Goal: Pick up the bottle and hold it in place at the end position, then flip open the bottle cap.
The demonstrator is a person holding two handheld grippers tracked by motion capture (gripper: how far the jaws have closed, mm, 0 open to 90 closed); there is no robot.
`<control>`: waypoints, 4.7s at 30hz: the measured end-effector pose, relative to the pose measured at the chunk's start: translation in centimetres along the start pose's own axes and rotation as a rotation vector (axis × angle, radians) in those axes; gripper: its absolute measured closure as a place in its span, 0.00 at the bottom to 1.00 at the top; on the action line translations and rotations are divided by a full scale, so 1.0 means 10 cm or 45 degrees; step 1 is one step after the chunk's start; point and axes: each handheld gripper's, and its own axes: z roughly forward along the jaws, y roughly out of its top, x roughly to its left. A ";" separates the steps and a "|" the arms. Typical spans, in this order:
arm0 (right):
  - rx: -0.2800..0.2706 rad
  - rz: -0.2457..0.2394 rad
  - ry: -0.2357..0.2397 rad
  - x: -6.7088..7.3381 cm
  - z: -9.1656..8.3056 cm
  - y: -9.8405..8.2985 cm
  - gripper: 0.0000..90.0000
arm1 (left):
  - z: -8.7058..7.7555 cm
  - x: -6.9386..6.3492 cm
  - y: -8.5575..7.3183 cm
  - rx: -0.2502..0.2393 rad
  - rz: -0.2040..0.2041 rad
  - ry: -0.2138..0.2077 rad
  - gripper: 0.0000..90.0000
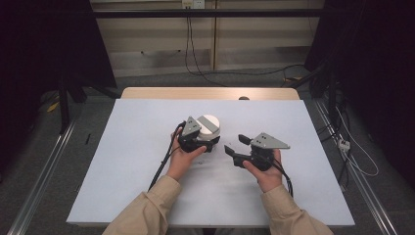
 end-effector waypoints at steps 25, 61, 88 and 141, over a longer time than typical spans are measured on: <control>0.030 0.022 0.068 -0.01 0.21 0.13 0.99 | 0.01 -0.01 0.00 0.008 -0.007 0.002 0.21; 0.098 -0.006 0.079 0.01 0.42 0.18 1.00 | 0.01 -0.01 -0.01 0.029 0.001 0.005 0.21; 0.007 -0.019 0.103 0.06 0.44 0.40 1.00 | 0.01 -0.01 -0.01 0.034 0.005 0.010 0.21; -0.005 -0.067 0.071 0.07 0.75 0.75 1.00 | 0.03 -0.01 -0.01 0.036 -0.002 0.010 0.21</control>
